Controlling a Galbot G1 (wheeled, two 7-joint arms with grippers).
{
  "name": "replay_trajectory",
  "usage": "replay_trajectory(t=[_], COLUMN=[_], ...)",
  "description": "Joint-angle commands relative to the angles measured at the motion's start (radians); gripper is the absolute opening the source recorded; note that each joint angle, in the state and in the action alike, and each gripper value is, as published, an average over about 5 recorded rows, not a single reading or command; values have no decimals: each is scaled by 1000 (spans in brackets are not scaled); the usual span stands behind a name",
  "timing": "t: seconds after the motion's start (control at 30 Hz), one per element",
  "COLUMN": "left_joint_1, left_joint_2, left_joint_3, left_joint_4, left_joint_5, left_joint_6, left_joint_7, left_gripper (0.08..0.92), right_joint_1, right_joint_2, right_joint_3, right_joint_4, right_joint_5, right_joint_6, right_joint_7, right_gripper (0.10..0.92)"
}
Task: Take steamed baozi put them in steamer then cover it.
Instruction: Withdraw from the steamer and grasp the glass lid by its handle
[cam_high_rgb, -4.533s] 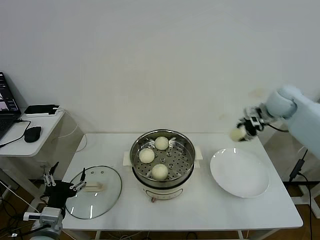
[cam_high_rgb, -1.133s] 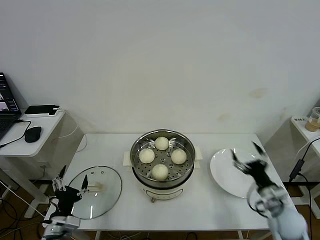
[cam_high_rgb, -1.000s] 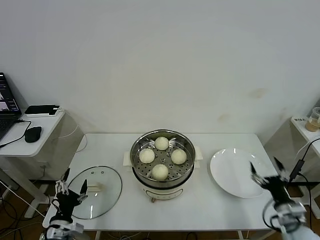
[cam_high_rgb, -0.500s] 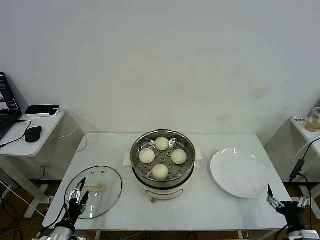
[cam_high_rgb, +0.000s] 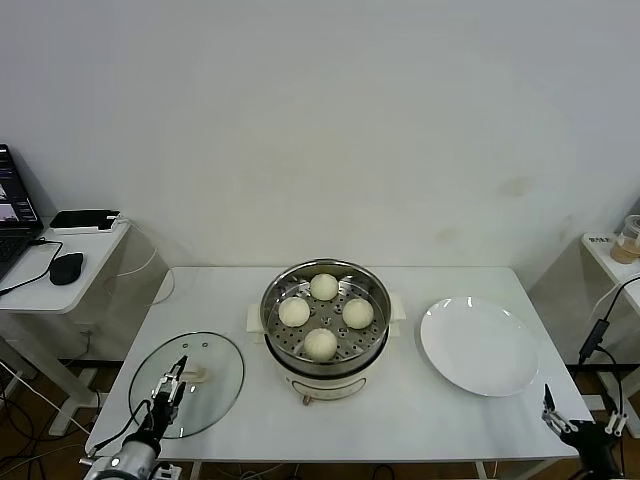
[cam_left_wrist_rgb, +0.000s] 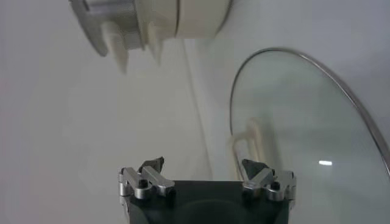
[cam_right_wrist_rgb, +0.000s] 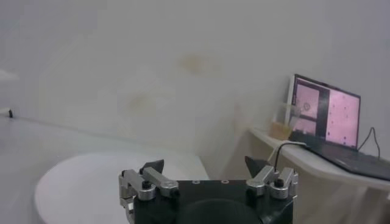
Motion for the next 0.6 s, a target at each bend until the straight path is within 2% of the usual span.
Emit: replay_trajectory(t=[0.03, 0.37, 0.6], left_joint_1=[-125, -141, -206], left_joint_2=[15, 22, 18], left_joint_3=[50, 42, 50], left_joint_4=[116, 123, 171], left_joint_5=[24, 15, 7], left_joint_6=[1, 9, 12], left_joint_7=[8, 15, 20], left_gripper=[823, 823, 823], right_joint_1=[-14, -21, -23], right_joint_2=[13, 21, 21], right_joint_3=[8, -1, -2], right_joint_4=[0, -16, -16], right_joint_5=[-8, -30, -33], right_joint_6=[6, 23, 26], right_joint_7=[0, -3, -2], right_gripper=[823, 823, 823])
